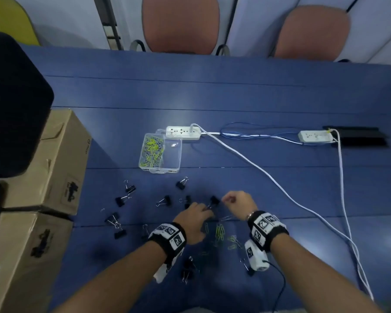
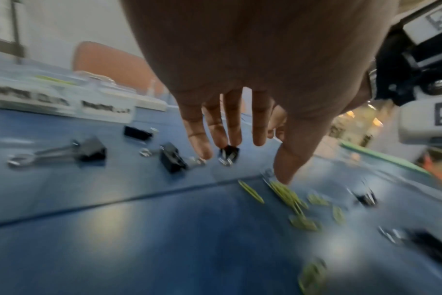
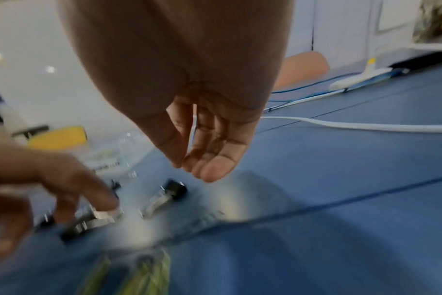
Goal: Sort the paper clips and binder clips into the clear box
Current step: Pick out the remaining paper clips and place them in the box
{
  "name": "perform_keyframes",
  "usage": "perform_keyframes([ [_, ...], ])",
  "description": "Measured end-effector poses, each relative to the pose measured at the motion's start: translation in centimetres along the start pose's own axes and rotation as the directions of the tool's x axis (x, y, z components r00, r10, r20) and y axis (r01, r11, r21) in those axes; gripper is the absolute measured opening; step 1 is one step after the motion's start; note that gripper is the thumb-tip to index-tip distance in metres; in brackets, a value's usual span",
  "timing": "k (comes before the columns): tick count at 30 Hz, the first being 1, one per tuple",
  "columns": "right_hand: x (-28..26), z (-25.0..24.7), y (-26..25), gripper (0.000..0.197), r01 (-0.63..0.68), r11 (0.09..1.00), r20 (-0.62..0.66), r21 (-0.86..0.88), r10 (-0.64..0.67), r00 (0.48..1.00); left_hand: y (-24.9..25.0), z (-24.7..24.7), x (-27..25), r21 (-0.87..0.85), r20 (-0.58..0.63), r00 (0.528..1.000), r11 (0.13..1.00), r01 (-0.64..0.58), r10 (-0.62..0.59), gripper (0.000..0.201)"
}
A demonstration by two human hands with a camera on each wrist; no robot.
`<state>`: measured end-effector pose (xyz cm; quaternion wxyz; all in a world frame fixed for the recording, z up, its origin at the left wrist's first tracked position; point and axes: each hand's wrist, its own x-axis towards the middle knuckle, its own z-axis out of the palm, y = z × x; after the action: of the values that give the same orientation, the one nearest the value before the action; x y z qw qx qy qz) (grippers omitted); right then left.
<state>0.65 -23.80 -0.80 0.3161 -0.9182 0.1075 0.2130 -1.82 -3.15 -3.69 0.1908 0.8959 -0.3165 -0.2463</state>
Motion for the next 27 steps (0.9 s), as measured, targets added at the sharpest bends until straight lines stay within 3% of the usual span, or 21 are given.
perform_keyframes([
  [2,-1.7,1.0,3.0,0.031,0.003,0.986,0.011,-0.168,-0.001,1.0,1.2,1.6,-0.2,0.066,0.013,0.998,0.996,-0.059,0.058,0.06],
  [5,-3.8,2.8,5.5,0.049,0.13,0.934,0.147,-0.334,-0.084,0.986,2.6,2.9,-0.8,0.191,0.055,0.989,0.971,-0.143,0.135,0.061],
  [9,-5.7,4.6,6.5,0.071,0.259,0.848,0.217,-0.462,-0.175,0.96,2.5,3.1,-1.6,0.286,0.135,0.987,0.95,-0.127,0.091,0.069],
  [16,-7.3,5.4,6.9,0.052,0.201,0.879,0.156,-0.432,-0.146,0.977,1.9,3.0,-3.0,0.263,0.149,0.989,0.963,-0.055,0.016,0.065],
  [20,-8.3,5.1,7.4,0.043,0.144,0.939,0.044,-0.313,-0.137,0.99,1.6,3.6,-2.9,0.14,0.01,1.0,0.99,0.012,-0.014,0.064],
  [22,-8.7,5.1,7.5,0.059,0.092,0.935,0.067,-0.341,-0.074,0.995,1.7,4.0,-2.7,0.14,0.024,0.996,0.987,0.079,-0.083,0.083],
  [24,-8.9,5.4,7.4,0.088,0.047,0.927,0.13,-0.372,0.001,0.992,2.0,4.3,-2.4,0.148,0.105,0.981,0.978,0.148,-0.164,0.106],
  [27,-8.9,6.2,6.7,0.099,0.018,0.913,0.125,-0.408,0.036,0.991,2.9,4.7,-1.7,0.199,0.153,0.966,0.964,0.178,-0.21,0.111],
])
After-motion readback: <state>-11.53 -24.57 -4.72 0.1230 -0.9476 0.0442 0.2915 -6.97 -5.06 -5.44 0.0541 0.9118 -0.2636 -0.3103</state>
